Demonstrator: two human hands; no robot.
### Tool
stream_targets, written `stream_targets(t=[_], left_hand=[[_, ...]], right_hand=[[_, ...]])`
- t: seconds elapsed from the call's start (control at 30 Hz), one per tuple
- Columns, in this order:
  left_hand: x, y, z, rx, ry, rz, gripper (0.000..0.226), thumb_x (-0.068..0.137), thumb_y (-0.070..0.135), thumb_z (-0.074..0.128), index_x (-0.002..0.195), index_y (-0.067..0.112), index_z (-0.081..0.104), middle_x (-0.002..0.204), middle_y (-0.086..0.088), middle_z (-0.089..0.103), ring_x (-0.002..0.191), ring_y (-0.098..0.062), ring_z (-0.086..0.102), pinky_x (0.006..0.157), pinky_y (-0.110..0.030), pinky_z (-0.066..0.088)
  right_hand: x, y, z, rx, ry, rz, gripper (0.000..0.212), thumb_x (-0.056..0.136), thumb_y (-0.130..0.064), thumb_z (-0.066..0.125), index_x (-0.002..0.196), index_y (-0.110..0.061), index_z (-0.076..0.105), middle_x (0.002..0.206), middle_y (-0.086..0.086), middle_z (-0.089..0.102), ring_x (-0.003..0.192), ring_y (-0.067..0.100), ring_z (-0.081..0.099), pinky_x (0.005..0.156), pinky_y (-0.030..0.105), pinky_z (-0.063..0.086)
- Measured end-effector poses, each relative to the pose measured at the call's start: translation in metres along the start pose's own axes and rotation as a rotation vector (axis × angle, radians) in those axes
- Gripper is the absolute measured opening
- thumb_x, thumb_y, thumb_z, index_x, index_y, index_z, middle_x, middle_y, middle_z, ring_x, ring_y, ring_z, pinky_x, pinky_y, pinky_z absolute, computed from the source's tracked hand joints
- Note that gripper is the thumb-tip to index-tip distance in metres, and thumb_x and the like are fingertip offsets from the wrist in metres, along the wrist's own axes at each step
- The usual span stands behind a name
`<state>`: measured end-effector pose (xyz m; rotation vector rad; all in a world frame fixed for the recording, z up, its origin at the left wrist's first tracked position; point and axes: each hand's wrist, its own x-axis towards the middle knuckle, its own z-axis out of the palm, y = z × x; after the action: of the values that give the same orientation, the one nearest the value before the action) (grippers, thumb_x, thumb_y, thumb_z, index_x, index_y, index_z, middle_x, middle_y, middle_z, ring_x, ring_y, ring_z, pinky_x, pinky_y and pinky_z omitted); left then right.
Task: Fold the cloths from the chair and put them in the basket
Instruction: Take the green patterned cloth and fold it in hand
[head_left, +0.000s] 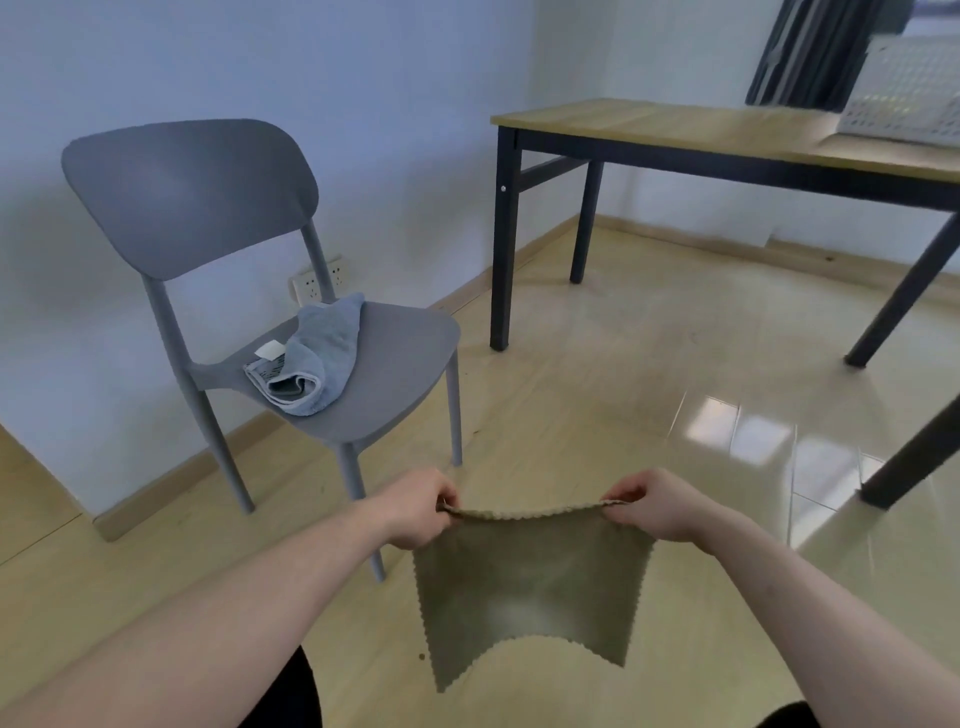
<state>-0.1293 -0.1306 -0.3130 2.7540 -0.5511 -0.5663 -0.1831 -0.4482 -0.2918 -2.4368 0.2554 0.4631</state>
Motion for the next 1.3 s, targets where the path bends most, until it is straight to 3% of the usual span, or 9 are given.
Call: stream_targets(t=[0.13, 0.3, 0.43, 0.53, 0.7, 0.8, 0.9, 1.07, 1.3], left_hand=[[0.014, -0.002, 0.019, 0.129, -0.195, 0.079, 0.023, 0.091, 0.016, 0.059, 0.074, 0.031, 0.057, 0.077, 0.012, 0.058, 0.076, -0.013, 0.056, 0.066, -0.026, 0.045], [0.016, -0.002, 0.017, 0.089, -0.269, 0.103, 0.028, 0.095, 0.028, 0.062, 0.069, 0.025, 0.051, 0.072, 0.006, 0.049, 0.068, -0.015, 0.044, 0.064, -0.031, 0.04], [0.009, -0.004, 0.006, 0.06, -0.424, 0.083, 0.018, 0.097, 0.038, 0.063, 0.093, 0.022, 0.069, 0.087, 0.003, 0.065, 0.079, -0.017, 0.059, 0.072, -0.032, 0.049], [0.01, -0.008, 0.002, -0.021, -0.482, 0.042, 0.022, 0.096, 0.043, 0.064, 0.105, 0.024, 0.073, 0.105, 0.0, 0.074, 0.093, -0.018, 0.068, 0.083, -0.035, 0.056], [0.037, -0.019, 0.009, -0.074, -0.333, 0.026, 0.024, 0.099, 0.04, 0.061, 0.091, 0.019, 0.069, 0.083, 0.005, 0.064, 0.074, -0.013, 0.057, 0.066, -0.027, 0.049], [0.065, -0.023, 0.023, -0.015, -0.198, 0.01, 0.016, 0.099, 0.036, 0.061, 0.086, 0.026, 0.063, 0.088, 0.006, 0.064, 0.084, -0.017, 0.058, 0.072, -0.029, 0.045], [0.09, -0.025, 0.046, 0.05, -0.116, -0.022, 0.008, 0.095, 0.03, 0.063, 0.1, 0.028, 0.069, 0.102, 0.004, 0.069, 0.096, -0.019, 0.063, 0.086, -0.034, 0.054], [0.123, -0.024, 0.097, 0.16, -0.056, -0.04, 0.017, 0.089, 0.025, 0.062, 0.1, 0.031, 0.073, 0.099, 0.007, 0.07, 0.09, -0.02, 0.064, 0.072, -0.031, 0.052], [0.158, -0.026, 0.172, -0.053, 0.086, -0.199, 0.021, 0.091, 0.015, 0.056, 0.099, 0.026, 0.073, 0.103, 0.001, 0.072, 0.093, -0.023, 0.067, 0.078, -0.033, 0.056]], right_hand=[[0.016, 0.005, 0.005, -0.089, -0.107, 0.016, 0.019, 0.088, -0.032, 0.07, 0.105, -0.026, 0.079, 0.101, -0.007, 0.075, 0.095, 0.009, 0.068, 0.083, 0.027, 0.057], [0.021, 0.003, 0.007, -0.103, -0.17, -0.015, 0.014, 0.089, -0.032, 0.071, 0.099, -0.026, 0.079, 0.096, -0.011, 0.072, 0.099, 0.014, 0.068, 0.091, 0.033, 0.059], [0.019, 0.012, 0.003, -0.138, -0.222, -0.024, 0.01, 0.089, -0.035, 0.071, 0.091, -0.028, 0.079, 0.096, -0.008, 0.075, 0.094, 0.012, 0.069, 0.081, 0.027, 0.057], [0.017, 0.025, -0.001, -0.012, -0.283, 0.005, 0.013, 0.091, -0.036, 0.073, 0.092, -0.025, 0.08, 0.096, -0.005, 0.077, 0.088, 0.011, 0.069, 0.076, 0.025, 0.057], [0.037, 0.047, 0.002, 0.05, -0.2, 0.03, 0.015, 0.092, -0.037, 0.073, 0.095, -0.024, 0.079, 0.1, -0.002, 0.077, 0.093, 0.014, 0.07, 0.076, 0.027, 0.056], [0.062, 0.057, 0.009, -0.02, -0.123, 0.015, 0.013, 0.091, -0.036, 0.073, 0.098, -0.026, 0.078, 0.099, -0.006, 0.075, 0.095, 0.015, 0.069, 0.079, 0.027, 0.054], [0.089, 0.073, 0.023, -0.12, -0.079, -0.024, 0.013, 0.09, -0.03, 0.072, 0.101, -0.026, 0.076, 0.099, -0.006, 0.074, 0.095, 0.014, 0.068, 0.08, 0.025, 0.048], [0.126, 0.112, 0.061, -0.148, -0.019, 0.017, 0.006, 0.09, -0.025, 0.07, 0.092, -0.026, 0.076, 0.094, -0.003, 0.075, 0.089, 0.015, 0.067, 0.077, 0.028, 0.051], [0.152, 0.161, 0.117, -0.139, 0.116, 0.103, 0.006, 0.086, -0.024, 0.072, 0.088, -0.028, 0.076, 0.087, -0.009, 0.074, 0.086, 0.016, 0.068, 0.075, 0.03, 0.053]])
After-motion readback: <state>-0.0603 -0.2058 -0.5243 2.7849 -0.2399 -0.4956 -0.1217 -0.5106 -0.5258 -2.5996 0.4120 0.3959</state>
